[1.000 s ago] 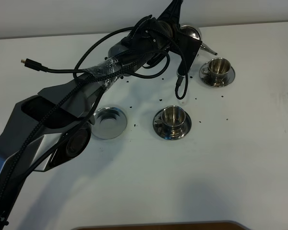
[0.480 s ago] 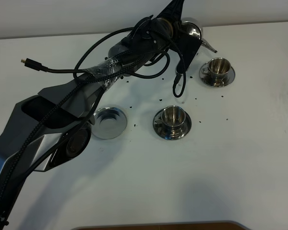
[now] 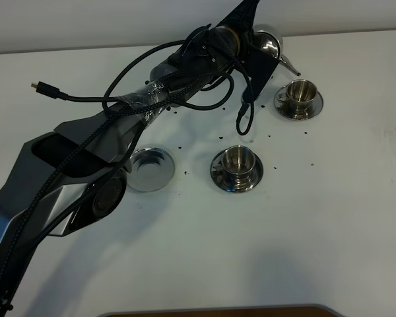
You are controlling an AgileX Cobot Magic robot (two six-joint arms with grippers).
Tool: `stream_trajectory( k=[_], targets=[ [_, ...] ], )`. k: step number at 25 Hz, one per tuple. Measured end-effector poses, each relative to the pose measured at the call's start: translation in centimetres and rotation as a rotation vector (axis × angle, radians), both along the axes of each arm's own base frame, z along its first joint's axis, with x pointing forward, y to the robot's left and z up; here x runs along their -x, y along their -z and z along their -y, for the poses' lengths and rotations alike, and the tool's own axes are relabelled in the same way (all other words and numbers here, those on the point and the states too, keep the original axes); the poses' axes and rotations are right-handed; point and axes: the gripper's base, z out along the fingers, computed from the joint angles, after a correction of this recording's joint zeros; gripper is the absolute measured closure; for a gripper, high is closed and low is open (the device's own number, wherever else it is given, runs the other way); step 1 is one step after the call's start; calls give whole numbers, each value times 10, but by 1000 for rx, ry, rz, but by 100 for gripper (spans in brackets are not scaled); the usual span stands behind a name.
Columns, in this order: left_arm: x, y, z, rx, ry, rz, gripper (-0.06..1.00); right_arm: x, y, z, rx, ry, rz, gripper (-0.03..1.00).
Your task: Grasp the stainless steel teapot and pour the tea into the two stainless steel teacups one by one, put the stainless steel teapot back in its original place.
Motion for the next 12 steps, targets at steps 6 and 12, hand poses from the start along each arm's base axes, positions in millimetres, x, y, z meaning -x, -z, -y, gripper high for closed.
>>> stream_trajectory(
  k=[6, 12],
  targets=[
    [0, 0, 0, -12, 12, 7, 70, 0, 0, 0, 0, 0, 0, 73],
    [0, -1, 1, -12, 22, 14, 70, 0, 0, 0, 0, 0, 0, 73]
  ],
)
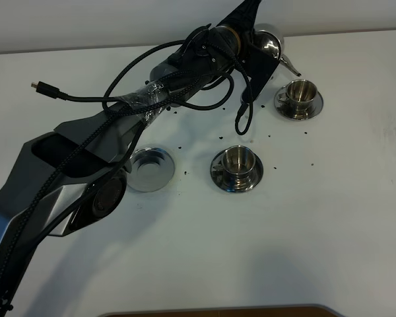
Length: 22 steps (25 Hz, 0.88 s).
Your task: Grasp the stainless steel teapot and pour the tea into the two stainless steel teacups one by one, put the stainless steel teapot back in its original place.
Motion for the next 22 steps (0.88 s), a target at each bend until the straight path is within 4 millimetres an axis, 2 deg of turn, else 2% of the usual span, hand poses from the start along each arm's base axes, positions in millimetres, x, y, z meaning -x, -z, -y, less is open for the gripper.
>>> stream_trajectory(
  k=[22],
  targets=[
    [-1, -3, 4, -17, 58, 43, 70, 0, 0, 0, 0, 0, 0, 73]
  ],
)
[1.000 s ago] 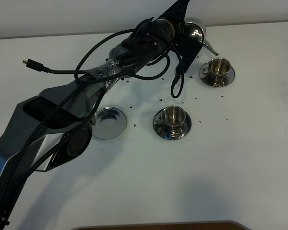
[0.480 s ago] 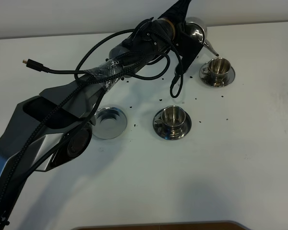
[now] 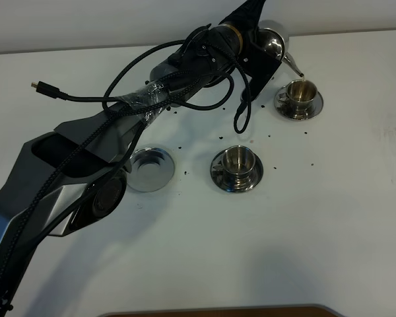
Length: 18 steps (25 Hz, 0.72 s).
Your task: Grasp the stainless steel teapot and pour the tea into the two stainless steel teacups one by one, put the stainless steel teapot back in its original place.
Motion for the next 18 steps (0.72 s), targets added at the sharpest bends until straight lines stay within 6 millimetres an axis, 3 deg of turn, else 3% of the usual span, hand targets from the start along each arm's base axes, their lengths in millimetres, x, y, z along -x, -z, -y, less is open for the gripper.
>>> stream_trajectory(
  k=[18],
  targets=[
    [-1, 7, 3, -25, 49, 25, 70, 0, 0, 0, 0, 0, 0, 73]
  ],
)
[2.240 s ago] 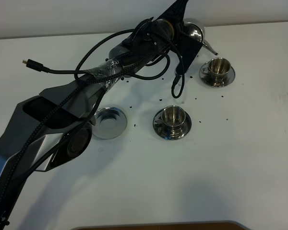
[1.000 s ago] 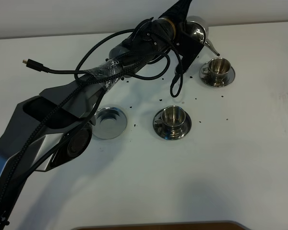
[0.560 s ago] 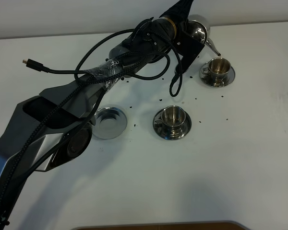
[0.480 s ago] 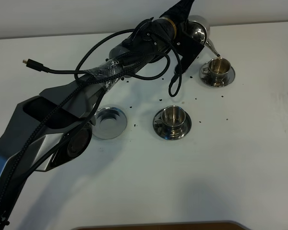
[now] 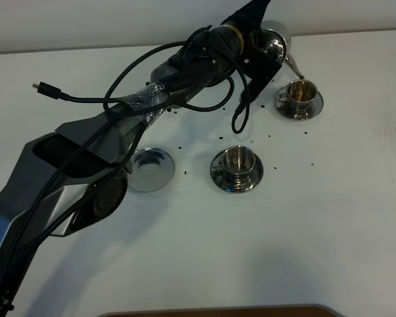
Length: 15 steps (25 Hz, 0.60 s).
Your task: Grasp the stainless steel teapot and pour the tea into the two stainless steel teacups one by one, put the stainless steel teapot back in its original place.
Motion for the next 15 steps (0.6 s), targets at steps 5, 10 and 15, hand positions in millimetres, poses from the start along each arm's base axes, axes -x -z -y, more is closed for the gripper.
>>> stream_trajectory(
  k=[5, 10, 15],
  targets=[
    [0, 13, 1, -4, 10, -10, 70, 0, 0, 0, 0, 0, 0, 73],
    [-1, 11, 2, 3, 21, 2, 70, 0, 0, 0, 0, 0, 0, 73],
    [0, 4, 2, 10, 22, 13, 70, 0, 0, 0, 0, 0, 0, 73]
  ],
)
